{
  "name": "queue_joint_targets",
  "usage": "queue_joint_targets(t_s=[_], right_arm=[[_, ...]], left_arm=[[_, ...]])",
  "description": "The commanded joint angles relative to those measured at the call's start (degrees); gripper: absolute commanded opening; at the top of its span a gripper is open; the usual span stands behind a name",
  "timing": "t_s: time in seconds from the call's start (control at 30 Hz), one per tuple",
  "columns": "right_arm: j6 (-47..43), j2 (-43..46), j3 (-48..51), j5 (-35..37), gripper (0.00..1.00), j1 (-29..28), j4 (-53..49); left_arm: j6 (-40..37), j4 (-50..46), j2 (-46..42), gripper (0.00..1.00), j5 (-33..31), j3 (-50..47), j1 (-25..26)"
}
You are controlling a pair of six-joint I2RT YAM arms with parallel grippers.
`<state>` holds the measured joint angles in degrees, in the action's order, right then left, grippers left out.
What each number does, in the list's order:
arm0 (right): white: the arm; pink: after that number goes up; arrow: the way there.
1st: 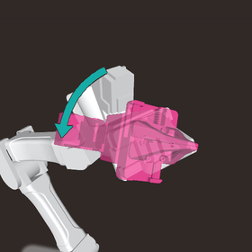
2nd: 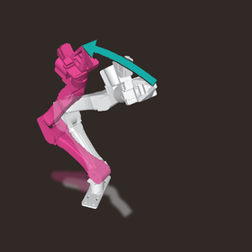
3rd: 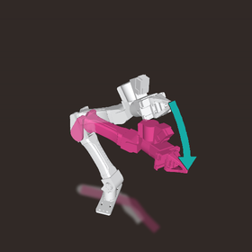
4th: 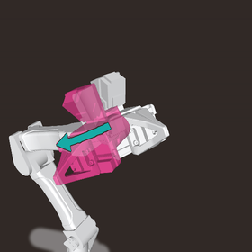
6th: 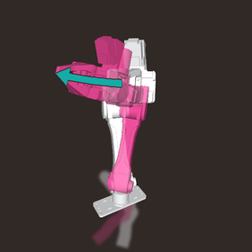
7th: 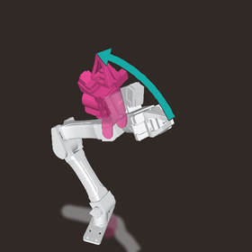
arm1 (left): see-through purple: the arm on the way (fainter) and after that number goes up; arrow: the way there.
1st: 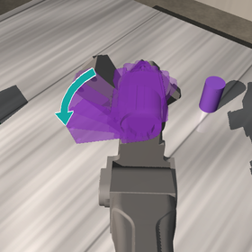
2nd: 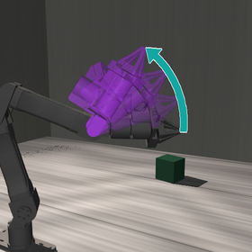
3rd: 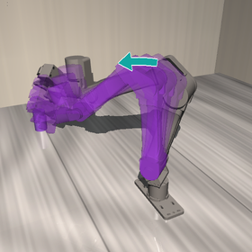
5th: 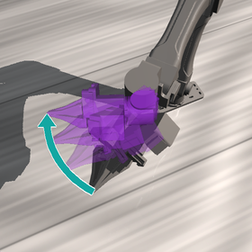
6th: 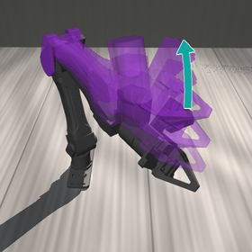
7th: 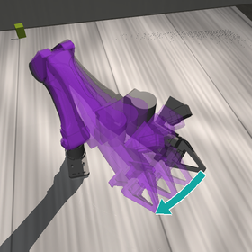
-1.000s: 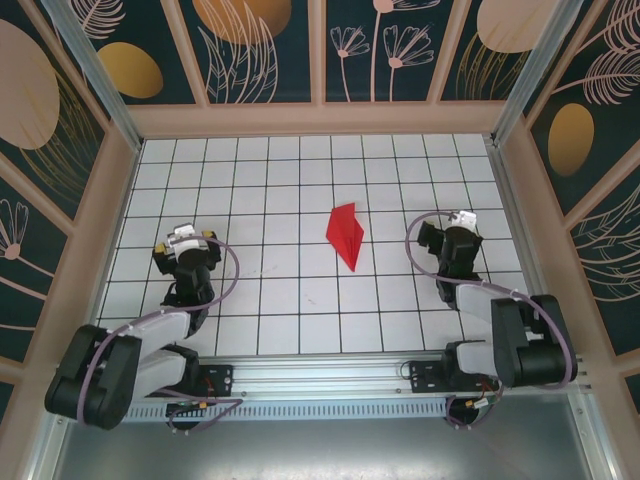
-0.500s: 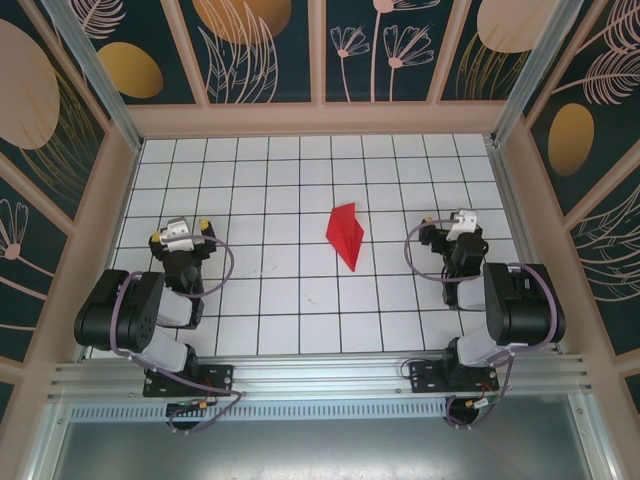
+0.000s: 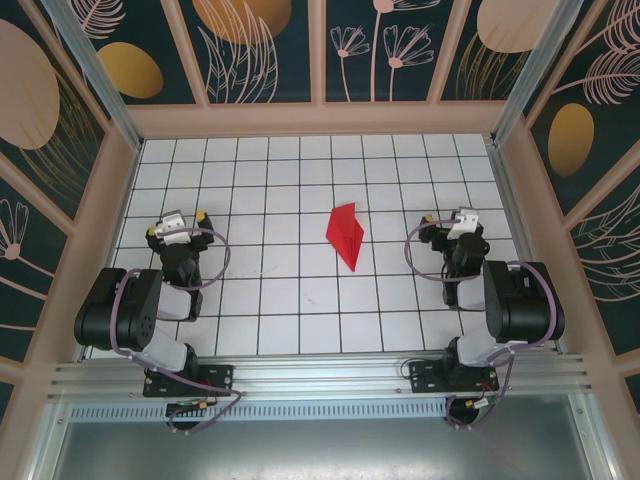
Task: Fold a paper plane with a square sheet of paper (pick it up from the middle)
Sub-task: Reset both arms
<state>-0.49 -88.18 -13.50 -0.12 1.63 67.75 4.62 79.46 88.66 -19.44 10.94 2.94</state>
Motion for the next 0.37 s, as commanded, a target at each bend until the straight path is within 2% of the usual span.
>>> queue_joint_targets(t_s=[0.0,0.33], right_arm=[[1.24,-0.2,-0.05,-1.4,0.99,0.37,3.34],[1.19,-0.17,-0.07,-1.45,0.99,0.39,3.42]], left_arm=[[0.62,1.32,-0.11,0.99,1.08,0.09,-0.39],[0.58,1.32,-0.15,0.99,1.16,0.07,-0.35]])
